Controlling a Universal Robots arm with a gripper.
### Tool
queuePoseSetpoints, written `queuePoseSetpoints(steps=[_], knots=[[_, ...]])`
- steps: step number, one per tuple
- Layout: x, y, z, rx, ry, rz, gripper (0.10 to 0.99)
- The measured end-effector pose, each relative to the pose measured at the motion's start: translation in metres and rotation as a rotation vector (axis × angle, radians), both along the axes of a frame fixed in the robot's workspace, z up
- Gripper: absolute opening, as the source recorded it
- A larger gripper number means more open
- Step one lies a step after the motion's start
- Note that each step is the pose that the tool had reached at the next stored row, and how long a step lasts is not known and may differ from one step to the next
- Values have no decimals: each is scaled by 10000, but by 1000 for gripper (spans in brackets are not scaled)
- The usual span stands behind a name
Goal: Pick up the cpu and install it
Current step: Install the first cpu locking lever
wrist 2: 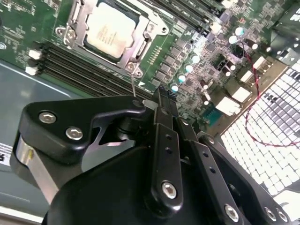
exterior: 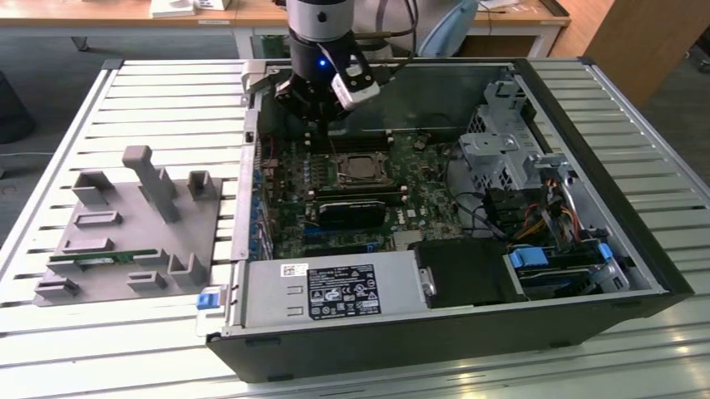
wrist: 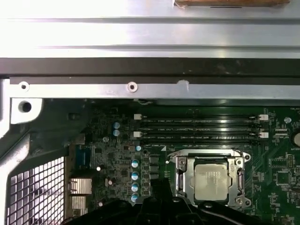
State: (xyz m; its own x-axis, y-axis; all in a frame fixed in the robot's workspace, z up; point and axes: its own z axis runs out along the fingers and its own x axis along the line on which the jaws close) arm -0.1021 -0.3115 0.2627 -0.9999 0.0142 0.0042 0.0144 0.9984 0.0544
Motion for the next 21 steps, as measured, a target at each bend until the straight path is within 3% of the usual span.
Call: queuePoseSetpoints(steps=[3, 8, 16, 21], knots=[[-19, 28, -8, -6, 1, 45, 106], [-33, 124, -23, -31, 1, 148, 106], [-40, 202, -36, -31, 1, 285, 106], [54, 232, -43, -31, 12, 293, 106]])
